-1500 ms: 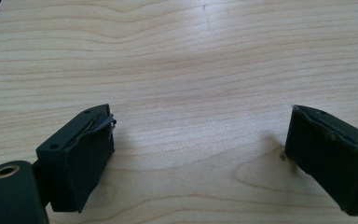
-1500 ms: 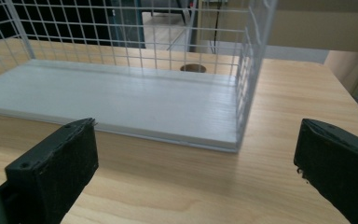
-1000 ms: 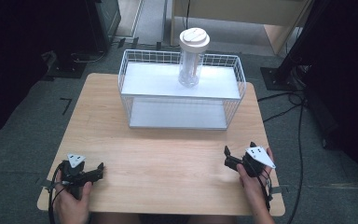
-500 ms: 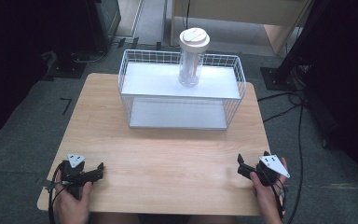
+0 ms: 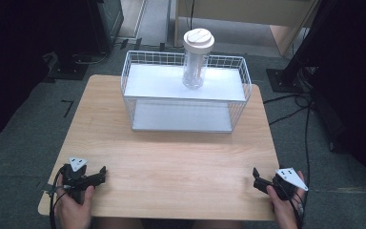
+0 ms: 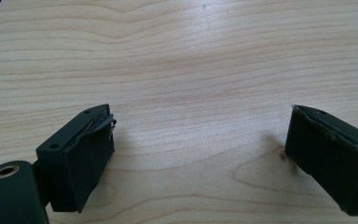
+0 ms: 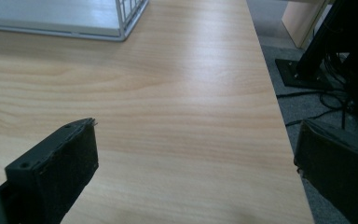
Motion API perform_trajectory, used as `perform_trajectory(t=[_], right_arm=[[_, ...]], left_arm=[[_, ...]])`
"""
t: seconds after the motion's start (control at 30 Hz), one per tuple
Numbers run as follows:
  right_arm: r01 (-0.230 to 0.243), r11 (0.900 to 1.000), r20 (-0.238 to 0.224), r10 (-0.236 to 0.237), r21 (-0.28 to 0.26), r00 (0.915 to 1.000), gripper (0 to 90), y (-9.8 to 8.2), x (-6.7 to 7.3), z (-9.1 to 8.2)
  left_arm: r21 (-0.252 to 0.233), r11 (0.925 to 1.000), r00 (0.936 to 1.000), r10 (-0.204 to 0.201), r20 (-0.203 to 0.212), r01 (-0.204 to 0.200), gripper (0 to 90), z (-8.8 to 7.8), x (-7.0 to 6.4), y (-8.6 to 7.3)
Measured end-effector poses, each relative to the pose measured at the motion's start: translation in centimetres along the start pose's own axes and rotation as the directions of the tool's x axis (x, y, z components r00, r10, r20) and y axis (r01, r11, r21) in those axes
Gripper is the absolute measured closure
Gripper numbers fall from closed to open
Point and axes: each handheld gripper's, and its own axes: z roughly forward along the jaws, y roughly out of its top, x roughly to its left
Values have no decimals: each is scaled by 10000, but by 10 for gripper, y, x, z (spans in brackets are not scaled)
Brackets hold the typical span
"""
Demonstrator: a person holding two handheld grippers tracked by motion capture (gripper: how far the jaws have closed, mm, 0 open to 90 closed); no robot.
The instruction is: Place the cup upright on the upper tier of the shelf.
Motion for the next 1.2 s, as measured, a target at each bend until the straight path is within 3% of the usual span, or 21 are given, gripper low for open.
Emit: perform_trajectory(t=[0.3, 0.47, 0.53, 0.57, 0.63, 0.67, 0.77, 1.2], right_arm=[[318, 9962, -782, -254, 814, 9966, 0, -7, -13, -8], [264, 9835, -1088, -68, 1792, 9940, 0, -11, -22, -10], [253, 9805, -1205, -17, 1950, 9927, 5, -11, -22, -9], [213, 9714, -1263, 90, 2364, 9919, 8, -11, -22, -7], [270, 9681, -1246, 43, 2492, 9922, 8, -11, -21, -5], [512, 9618, -1284, -169, 2691, 9916, 8, -11, -19, -3], [846, 9599, -1524, -446, 2674, 9873, 8, -11, -17, -3], [847, 9598, -1539, -442, 2675, 9871, 9, -11, -17, -3]], left_arm=[[0, 10000, 10000, -1, -1, 1, 85, 0, 0, 0], [0, 10000, 10000, -2, -1, 2, 84, 0, 0, 0], [4, 10000, 10000, 1, 2, -1, 84, 0, 0, 0], [-1, 10000, 10000, -2, -2, 2, 84, 0, 0, 0], [-1, 10000, 10000, -3, -1, 3, 84, 0, 0, 0], [0, 10000, 10000, -1, -2, 1, 84, 0, 0, 0], [0, 10000, 10000, -48, -38, 48, 84, 0, 0, 0], [-17, 9999, 9998, -147, -96, 147, 84, 1, -2, 1]])
